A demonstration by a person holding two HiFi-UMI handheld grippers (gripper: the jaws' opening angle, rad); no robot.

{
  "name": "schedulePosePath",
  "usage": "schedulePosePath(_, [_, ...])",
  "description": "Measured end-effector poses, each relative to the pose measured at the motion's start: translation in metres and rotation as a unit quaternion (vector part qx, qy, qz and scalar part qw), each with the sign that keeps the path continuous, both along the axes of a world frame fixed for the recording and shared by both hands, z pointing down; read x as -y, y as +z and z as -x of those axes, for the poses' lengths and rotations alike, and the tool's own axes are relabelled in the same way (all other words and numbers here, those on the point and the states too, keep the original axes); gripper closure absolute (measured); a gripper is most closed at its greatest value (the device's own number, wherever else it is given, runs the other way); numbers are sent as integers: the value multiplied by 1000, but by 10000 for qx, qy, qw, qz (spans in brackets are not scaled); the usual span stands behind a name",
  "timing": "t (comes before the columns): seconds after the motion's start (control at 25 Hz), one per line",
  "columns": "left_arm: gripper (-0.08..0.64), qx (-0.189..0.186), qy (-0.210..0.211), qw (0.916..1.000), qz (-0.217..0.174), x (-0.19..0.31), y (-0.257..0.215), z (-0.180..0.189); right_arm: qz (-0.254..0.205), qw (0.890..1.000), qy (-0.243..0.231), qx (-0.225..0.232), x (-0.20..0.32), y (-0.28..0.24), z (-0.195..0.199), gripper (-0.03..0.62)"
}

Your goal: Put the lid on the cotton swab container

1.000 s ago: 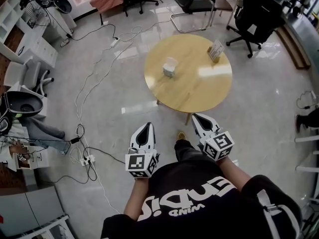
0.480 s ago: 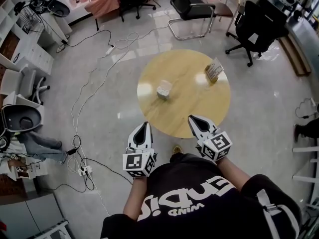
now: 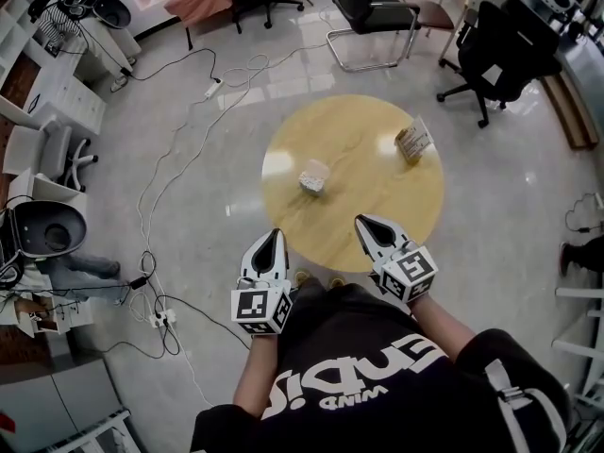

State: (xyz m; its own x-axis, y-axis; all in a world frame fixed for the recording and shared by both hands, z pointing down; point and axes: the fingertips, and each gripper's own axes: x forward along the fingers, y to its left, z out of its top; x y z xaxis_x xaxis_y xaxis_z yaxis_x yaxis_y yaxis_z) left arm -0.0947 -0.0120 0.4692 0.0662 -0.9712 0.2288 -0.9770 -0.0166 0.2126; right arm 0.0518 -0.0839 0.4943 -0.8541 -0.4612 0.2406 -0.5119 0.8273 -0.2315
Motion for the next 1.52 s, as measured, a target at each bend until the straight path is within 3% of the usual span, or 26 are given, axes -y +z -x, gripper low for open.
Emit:
schedulePosePath(0.52, [549,-4,435,9990,-72,52,-2,29,-174,9991,57,378,36,-11,33,586])
schedulePosePath(0.72, [549,-42,599,9982,-48,72,3,29,-222,9985,-134,489,46,-10,46,359])
schedulePosePath(0.88, [549,-75,697,9975,-11,85,5,33,-339,9985,-244,364,52,-4,60,240])
schedulePosePath(1.52, [549,-12,941,9955,136,111,10,36,216,9965,-590,-546,74,96,91,235])
